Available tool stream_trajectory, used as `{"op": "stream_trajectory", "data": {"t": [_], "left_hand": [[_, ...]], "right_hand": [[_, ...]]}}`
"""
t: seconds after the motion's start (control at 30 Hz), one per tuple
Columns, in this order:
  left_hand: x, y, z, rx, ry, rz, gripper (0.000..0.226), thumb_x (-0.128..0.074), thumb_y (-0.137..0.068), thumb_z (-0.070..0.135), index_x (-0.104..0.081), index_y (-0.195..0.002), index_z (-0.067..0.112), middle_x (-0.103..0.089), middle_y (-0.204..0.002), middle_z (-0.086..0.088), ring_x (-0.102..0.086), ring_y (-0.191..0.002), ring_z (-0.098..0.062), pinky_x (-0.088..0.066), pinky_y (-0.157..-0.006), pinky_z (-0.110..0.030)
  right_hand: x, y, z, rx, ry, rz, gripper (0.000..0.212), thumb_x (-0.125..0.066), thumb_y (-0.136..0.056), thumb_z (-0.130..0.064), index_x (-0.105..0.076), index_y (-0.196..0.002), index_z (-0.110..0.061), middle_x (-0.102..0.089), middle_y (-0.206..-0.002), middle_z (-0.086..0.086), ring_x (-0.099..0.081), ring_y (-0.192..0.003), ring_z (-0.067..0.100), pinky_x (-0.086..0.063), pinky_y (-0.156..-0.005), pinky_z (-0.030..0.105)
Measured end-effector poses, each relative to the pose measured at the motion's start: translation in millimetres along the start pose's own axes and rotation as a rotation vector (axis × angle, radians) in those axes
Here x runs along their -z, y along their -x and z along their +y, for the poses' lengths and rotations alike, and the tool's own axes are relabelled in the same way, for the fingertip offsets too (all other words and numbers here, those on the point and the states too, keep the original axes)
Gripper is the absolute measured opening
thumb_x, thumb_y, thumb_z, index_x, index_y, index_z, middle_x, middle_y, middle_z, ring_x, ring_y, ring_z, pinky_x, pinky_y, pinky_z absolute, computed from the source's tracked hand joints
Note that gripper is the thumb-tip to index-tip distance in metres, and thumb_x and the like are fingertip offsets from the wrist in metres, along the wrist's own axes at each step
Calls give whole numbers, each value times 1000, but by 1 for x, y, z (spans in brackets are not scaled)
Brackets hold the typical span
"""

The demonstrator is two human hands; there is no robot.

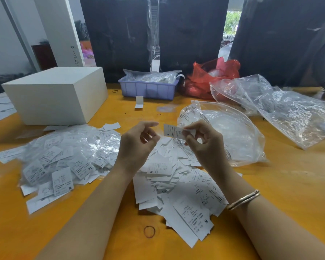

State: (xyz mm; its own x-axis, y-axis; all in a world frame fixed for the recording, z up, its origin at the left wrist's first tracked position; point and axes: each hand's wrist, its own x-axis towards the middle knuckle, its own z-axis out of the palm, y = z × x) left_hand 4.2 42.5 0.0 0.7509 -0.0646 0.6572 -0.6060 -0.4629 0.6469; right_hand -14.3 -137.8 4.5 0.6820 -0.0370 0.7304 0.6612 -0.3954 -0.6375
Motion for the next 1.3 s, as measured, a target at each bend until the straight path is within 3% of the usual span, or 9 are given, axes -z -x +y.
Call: {"op": "stream_trajectory", "data": {"t": [0.17, 0.47, 0.67, 0.8, 0.93, 1.07, 1.13, 1.2, 1.3], "left_hand": [[1, 1, -1, -10, -2, -29, 30, -70, -82, 6, -63, -110, 13, -61, -79, 15, -58, -74, 3, -45, -65, -8], [3, 0, -3, -13, 5, -113, 17, -70, -82, 15, -70, -99, 19, -65, -88, 16, -59, -85, 9, -42, -71, -4], [-1, 3, -2, 6, 70, -234, 21, -71, -81, 10, -67, -93, 26, -65, -83, 20, -63, -81, 8, -48, -68, -9], [-1, 1, -2, 110, 193, -175, 25, -70, -81, 7, -65, -89, 30, -68, -87, 9, -66, -82, -1, -51, -68, -14], [0, 3, -1, 110, 208, -192, 22, -70, -80, 11, -65, -90, 31, -69, -83, 10, -66, -77, -2, -53, -66, -15], [1, 3, 1, 81, 164, -230, 24, -71, -79, 11, -65, -89, 33, -69, -82, 12, -66, -78, -3, -55, -71, -18], [3, 3, 1, 92, 139, -219, 25, -69, -81, 10, -64, -87, 34, -68, -82, 12, -65, -78, -2, -54, -70, -18], [7, 0, -1, 113, 82, -140, 26, -67, -84, 8, -64, -86, 33, -66, -83, 14, -61, -79, 2, -51, -66, -13], [19, -5, -7, 145, -64, 28, 13, -65, -87, 10, -66, -92, 21, -64, -84, 12, -59, -74, 5, -47, -60, -8]], "right_hand": [[-3, 1, 4, 99, 120, 26, 4, -66, -81, 0, -66, -83, -4, -60, -76, -7, -52, -65, 5, -49, -64, 21], [-1, 0, 5, 56, 154, -154, 13, -64, -79, 5, -68, -87, -4, -56, -72, -14, -49, -63, -1, -40, -59, 12], [-8, 3, 4, -15, 140, -279, 28, -63, -84, 1, -64, -110, -9, -64, -83, -1, -60, -69, 19, -49, -66, 22], [-6, 0, 4, -162, -15, -172, 22, -60, -88, -5, -58, -109, -11, -65, -82, 2, -64, -70, 16, -55, -68, 32], [-9, 2, 9, -84, 72, -139, 13, -64, -82, 6, -68, -90, -3, -65, -75, 0, -62, -66, 16, -55, -66, 32], [-20, 10, 9, 60, 158, -205, 15, -68, -78, 5, -72, -92, -1, -69, -78, 7, -58, -63, 13, -50, -63, 21], [-21, 10, 9, 117, 216, -227, 19, -67, -80, 1, -71, -99, -3, -70, -82, 7, -59, -66, 13, -50, -67, 24], [-15, 4, 9, 135, 278, -156, 22, -63, -84, -5, -69, -106, -6, -70, -89, 7, -63, -77, 18, -52, -75, 38], [9, -15, 17, 106, 407, 142, 21, -54, -87, -5, -69, -103, -7, -70, -95, 8, -65, -87, 22, -51, -78, 46]]}}
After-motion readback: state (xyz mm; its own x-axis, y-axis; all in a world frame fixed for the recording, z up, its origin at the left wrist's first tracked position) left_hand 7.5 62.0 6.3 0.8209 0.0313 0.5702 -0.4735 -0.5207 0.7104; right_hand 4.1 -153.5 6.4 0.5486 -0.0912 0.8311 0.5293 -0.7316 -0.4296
